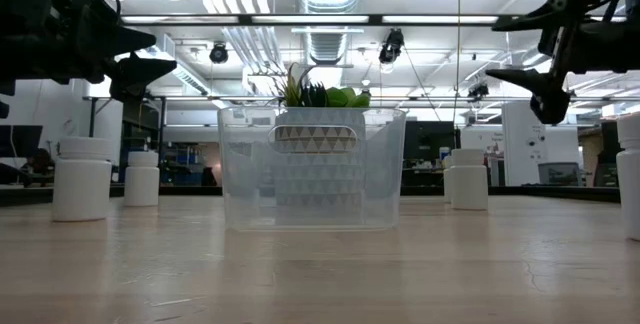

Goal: Pick and place pill bottles into a basket
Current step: Put the pill bottle into the bin

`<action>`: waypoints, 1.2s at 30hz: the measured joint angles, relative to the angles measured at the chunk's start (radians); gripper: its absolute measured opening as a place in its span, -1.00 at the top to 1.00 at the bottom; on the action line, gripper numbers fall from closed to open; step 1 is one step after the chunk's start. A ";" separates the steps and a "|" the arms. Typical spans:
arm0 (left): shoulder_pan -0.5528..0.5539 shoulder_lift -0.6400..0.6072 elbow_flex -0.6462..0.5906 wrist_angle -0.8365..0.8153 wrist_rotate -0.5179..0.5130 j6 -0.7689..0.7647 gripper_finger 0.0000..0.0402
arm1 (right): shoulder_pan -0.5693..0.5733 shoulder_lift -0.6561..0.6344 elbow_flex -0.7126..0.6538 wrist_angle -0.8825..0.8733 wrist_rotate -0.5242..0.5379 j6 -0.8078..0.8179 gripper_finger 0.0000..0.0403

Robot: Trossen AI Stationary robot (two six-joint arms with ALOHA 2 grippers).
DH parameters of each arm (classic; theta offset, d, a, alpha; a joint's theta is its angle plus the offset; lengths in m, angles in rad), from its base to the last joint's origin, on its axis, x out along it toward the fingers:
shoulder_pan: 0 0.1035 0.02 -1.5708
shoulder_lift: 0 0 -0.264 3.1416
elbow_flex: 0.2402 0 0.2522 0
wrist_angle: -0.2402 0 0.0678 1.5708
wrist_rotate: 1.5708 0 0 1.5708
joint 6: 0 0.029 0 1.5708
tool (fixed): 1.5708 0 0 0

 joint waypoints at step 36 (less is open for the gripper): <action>0.000 0.000 0.000 0.000 0.000 0.000 -0.29 | 0.000 0.000 0.022 0.758 0.152 -0.090 -0.29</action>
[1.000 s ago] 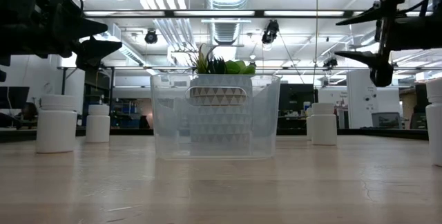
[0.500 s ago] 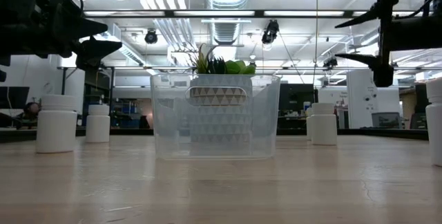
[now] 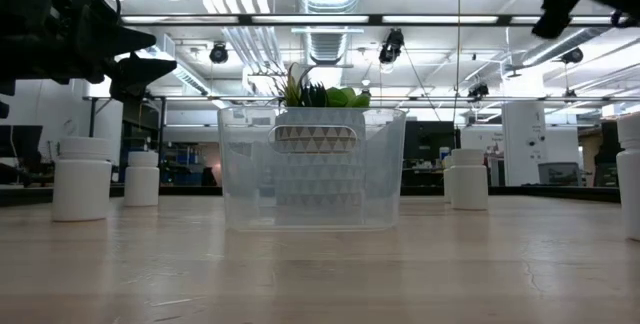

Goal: Pick and place pill bottles into a basket
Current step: Put the pill bottle into the bin

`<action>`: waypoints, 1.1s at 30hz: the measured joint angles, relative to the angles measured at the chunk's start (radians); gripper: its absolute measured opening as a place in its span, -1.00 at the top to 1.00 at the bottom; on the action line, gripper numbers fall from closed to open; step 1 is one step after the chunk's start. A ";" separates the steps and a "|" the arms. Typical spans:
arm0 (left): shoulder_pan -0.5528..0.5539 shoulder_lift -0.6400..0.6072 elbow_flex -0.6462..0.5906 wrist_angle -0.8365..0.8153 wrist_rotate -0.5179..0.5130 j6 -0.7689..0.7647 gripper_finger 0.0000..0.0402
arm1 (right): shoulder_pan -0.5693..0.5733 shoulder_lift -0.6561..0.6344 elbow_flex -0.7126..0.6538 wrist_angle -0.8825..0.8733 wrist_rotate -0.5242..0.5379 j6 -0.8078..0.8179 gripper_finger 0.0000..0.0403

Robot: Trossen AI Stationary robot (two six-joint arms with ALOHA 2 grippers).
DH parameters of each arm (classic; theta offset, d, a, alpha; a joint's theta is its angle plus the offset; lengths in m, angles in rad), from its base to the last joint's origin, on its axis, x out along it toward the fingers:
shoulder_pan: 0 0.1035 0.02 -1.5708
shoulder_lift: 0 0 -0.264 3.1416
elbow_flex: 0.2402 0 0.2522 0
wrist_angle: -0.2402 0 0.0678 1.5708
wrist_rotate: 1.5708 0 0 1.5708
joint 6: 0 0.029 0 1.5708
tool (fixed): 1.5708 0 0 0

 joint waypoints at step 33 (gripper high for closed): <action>0.000 0.000 0.000 0.000 0.000 0.000 -0.29 | 0.000 0.763 1.458 -1.479 -0.536 -0.562 -0.29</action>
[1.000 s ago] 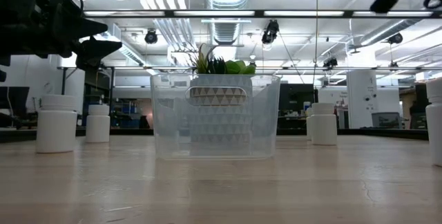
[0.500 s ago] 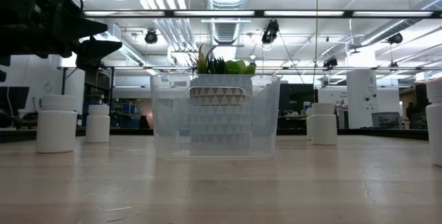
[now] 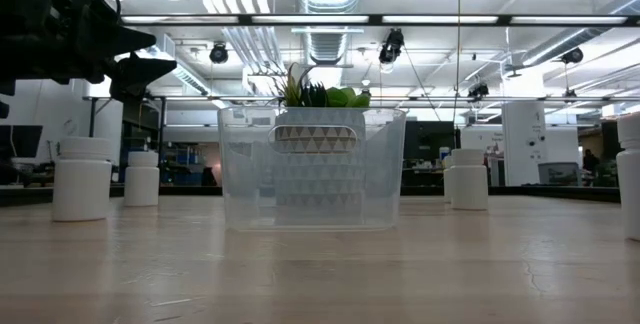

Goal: Pick and place pill bottles into a basket
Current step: Put the pill bottle into the bin

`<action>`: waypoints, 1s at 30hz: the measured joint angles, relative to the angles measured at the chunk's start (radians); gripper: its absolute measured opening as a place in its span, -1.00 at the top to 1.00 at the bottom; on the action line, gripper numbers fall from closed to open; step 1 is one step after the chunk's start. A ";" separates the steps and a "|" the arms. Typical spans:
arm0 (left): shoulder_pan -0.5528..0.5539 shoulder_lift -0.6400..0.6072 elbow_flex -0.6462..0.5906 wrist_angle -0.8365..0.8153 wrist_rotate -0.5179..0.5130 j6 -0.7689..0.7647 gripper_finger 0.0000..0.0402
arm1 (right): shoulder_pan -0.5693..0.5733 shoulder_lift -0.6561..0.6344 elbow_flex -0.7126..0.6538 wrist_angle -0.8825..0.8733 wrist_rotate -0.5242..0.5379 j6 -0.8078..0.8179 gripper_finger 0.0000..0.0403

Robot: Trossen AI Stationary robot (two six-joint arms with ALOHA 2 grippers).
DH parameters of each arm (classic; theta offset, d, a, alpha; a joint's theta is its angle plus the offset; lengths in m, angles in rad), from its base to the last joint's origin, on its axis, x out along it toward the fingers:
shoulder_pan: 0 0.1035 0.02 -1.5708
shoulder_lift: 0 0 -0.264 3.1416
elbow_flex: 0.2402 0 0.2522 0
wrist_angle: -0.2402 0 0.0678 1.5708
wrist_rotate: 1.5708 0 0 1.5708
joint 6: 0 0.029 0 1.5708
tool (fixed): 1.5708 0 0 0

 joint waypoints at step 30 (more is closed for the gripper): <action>0.000 0.000 0.000 0.000 0.000 0.000 -0.29 | 0.426 0.772 0.656 -1.006 -0.088 -0.380 -0.29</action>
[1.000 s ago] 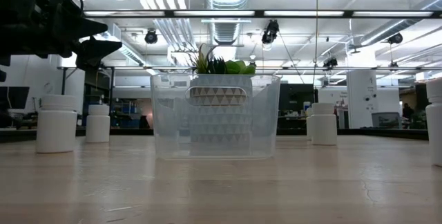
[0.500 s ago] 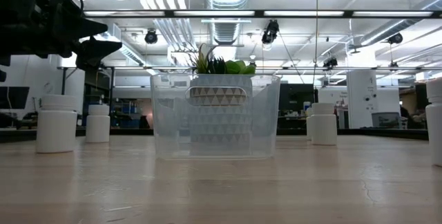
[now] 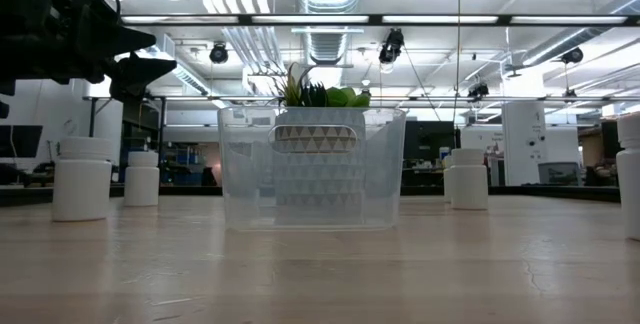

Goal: Pick and place pill bottles into a basket
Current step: Put the pill bottle into the bin

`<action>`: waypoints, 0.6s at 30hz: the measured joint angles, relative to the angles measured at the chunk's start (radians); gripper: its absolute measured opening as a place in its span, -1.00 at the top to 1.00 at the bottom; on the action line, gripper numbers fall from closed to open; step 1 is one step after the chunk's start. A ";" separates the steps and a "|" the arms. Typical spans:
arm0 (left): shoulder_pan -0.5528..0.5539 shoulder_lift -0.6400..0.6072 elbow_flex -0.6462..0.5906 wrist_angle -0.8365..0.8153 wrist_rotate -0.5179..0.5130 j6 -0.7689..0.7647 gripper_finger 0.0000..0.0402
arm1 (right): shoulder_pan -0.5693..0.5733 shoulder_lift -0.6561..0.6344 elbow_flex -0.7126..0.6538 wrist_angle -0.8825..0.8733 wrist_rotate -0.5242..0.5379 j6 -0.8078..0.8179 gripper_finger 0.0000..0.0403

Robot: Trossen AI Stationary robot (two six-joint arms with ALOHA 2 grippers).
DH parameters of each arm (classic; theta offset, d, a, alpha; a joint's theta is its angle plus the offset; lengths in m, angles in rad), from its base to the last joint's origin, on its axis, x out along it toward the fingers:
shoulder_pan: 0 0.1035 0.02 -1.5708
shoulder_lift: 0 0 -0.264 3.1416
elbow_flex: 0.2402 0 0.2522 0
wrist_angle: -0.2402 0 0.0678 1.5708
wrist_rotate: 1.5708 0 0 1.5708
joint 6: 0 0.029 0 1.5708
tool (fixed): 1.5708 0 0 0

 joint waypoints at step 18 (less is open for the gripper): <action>0.000 -0.001 0.000 0.000 0.000 0.000 -0.29 | 0.098 -0.038 -0.558 0.368 0.136 0.115 -0.14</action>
